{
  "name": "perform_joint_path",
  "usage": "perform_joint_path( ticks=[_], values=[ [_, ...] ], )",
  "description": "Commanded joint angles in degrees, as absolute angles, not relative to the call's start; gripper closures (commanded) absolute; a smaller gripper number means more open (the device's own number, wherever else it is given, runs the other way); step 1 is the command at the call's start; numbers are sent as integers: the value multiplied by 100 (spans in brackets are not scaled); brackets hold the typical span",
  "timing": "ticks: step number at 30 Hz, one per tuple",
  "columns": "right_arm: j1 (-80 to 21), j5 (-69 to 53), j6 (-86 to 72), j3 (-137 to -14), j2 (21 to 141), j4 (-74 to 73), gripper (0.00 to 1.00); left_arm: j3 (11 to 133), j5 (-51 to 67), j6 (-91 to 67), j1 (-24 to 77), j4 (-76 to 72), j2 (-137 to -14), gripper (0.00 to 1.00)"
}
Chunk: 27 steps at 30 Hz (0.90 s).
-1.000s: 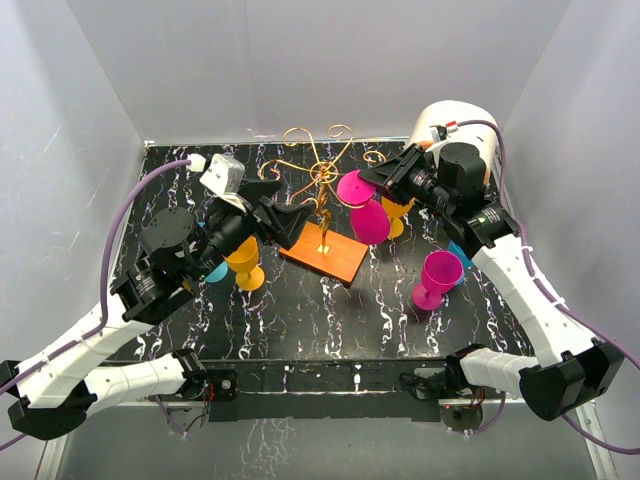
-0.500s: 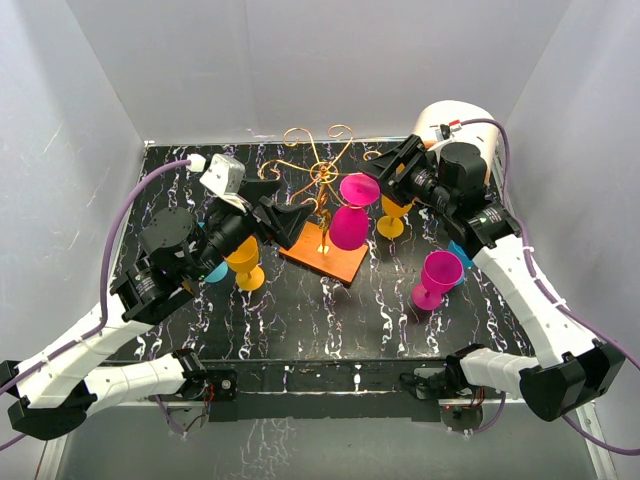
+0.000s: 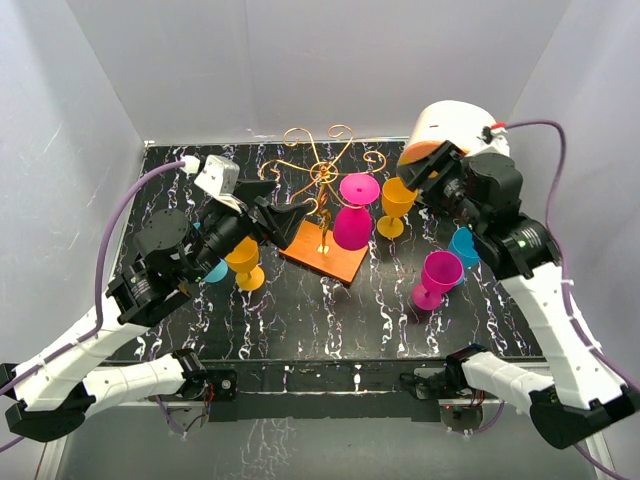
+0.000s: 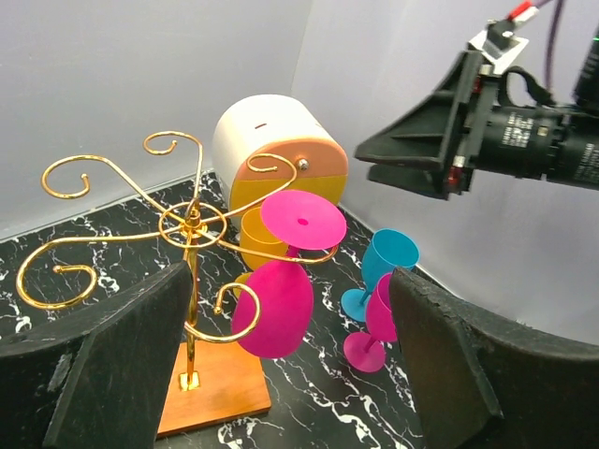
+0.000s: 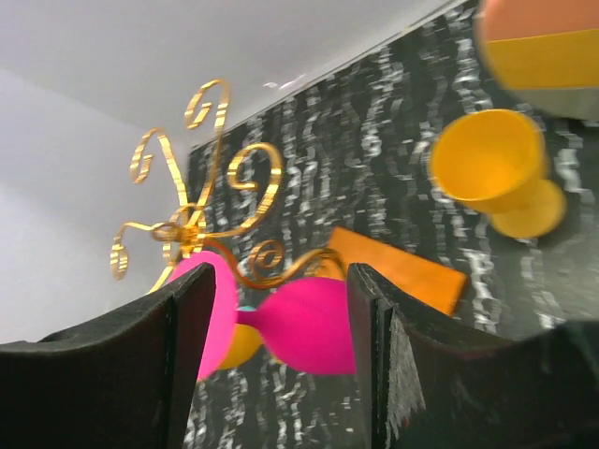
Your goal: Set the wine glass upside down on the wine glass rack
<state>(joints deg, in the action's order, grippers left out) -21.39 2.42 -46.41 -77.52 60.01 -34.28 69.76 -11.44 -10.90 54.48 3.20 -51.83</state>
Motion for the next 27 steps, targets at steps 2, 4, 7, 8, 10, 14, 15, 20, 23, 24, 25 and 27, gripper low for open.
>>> perform_joint_path(
  ticks=[2,4,7,8,10,14,15,20,23,24,25,27],
  values=[
    [-2150,1927,-4151,-7825,5484,-4846,47,6852,-1318,-1068,5427,249,-5028,15],
    [-2153,2128,-4176,-7712,5351,-5238,49,6785,-1360,-1072,5431,246,-5019,15],
    [-2152,2244,-4298,-7513,5250,-5768,50,6746,-1413,-1072,5430,258,-5029,15],
    [-2152,2245,-4363,-7400,5218,-5902,49,6737,-1425,-1072,5424,248,-5034,15],
    [-2152,2127,-4464,-7142,5166,-6044,49,6701,-1431,-1072,5423,210,-5030,15],
    [-2149,1801,-4631,-6746,5143,-6137,51,6626,-1499,-1056,5426,208,-4990,15],
    [-2152,1757,-4665,-6689,5164,-6168,51,6605,-1536,-1047,5423,203,-4968,15],
    [-2151,1490,-4765,-6148,5367,-6130,52,6468,-1626,-998,5427,140,-4849,15],
    [-2146,1531,-4819,-6013,5422,-5979,56,6434,-1652,-986,5428,127,-4789,15],
    [-2151,1558,-4819,-6016,5433,-5897,56,6426,-1652,-985,5427,131,-4783,15],
    [-2149,1579,-4799,-6017,5444,-5818,57,6421,-1652,-972,5426,132,-4779,15],
    [-2148,1672,-4738,-6048,5516,-5731,58,6424,-1662,-956,5425,140,-4778,15]
  ],
)
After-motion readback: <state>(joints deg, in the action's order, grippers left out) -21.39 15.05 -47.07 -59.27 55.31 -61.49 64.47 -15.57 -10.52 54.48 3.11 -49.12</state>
